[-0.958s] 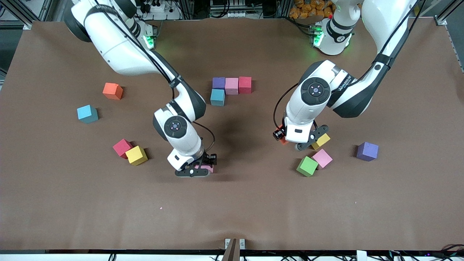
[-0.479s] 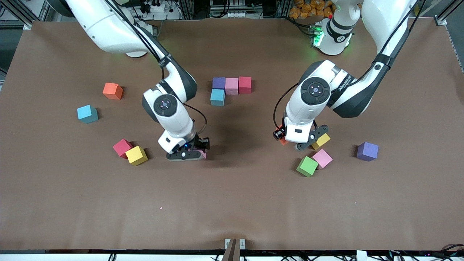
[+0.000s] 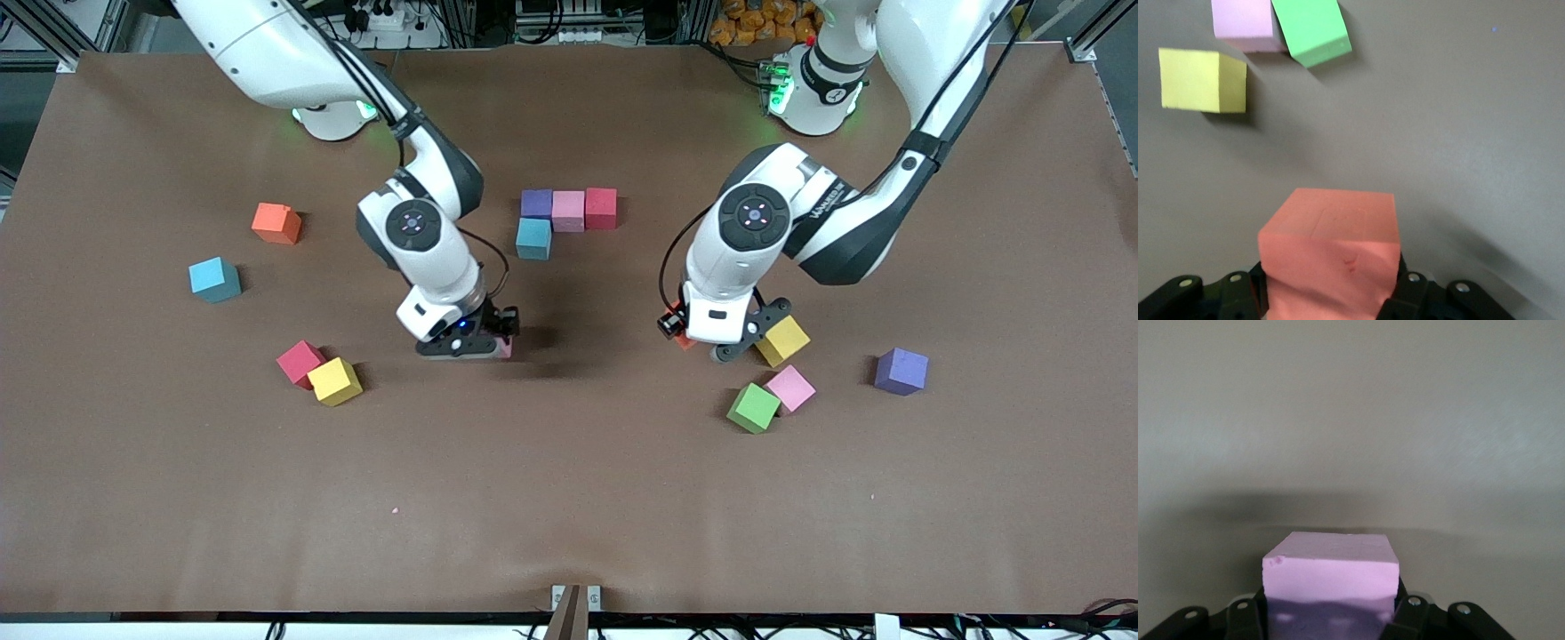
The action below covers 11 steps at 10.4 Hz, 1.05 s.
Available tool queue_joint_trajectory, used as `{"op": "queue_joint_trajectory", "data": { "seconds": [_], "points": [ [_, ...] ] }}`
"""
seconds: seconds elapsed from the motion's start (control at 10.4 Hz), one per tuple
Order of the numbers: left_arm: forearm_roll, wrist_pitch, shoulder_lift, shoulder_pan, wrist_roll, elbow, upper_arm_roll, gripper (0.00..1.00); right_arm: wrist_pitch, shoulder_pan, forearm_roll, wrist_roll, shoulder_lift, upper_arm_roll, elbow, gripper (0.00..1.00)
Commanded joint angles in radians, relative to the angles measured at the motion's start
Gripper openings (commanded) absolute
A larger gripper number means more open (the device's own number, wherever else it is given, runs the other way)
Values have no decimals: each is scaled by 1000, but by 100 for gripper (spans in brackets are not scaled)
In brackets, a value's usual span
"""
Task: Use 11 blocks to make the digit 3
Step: 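Carry the pink cube with the right gripper toward the cyan cube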
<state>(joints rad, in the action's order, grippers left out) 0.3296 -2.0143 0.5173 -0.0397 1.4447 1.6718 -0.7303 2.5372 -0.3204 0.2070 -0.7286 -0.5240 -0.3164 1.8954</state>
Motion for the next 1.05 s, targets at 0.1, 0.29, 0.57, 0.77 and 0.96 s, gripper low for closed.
{"op": "queue_joint_trajectory", "data": {
  "seconds": [0.1, 0.29, 0.57, 0.77, 0.96],
  "points": [
    [2, 16, 21, 35, 135, -12, 0, 2, 43, -68, -6, -34, 24, -1, 100, 27],
    [3, 14, 27, 63, 196, -9, 2, 2, 43, -104, -1, -86, 4, -1, 100, 27],
    [5, 19, 24, 48, 197, -3, 2, 3, 9, -112, 78, -164, -10, -1, 100, 27],
    [3, 19, 21, 43, 186, -4, 3, 3, 5, -132, 78, -179, -16, -1, 100, 27],
    [5, 19, 21, 43, 186, -4, 3, 3, 5, -141, 77, -210, -22, -1, 97, 27]
  ]
}}
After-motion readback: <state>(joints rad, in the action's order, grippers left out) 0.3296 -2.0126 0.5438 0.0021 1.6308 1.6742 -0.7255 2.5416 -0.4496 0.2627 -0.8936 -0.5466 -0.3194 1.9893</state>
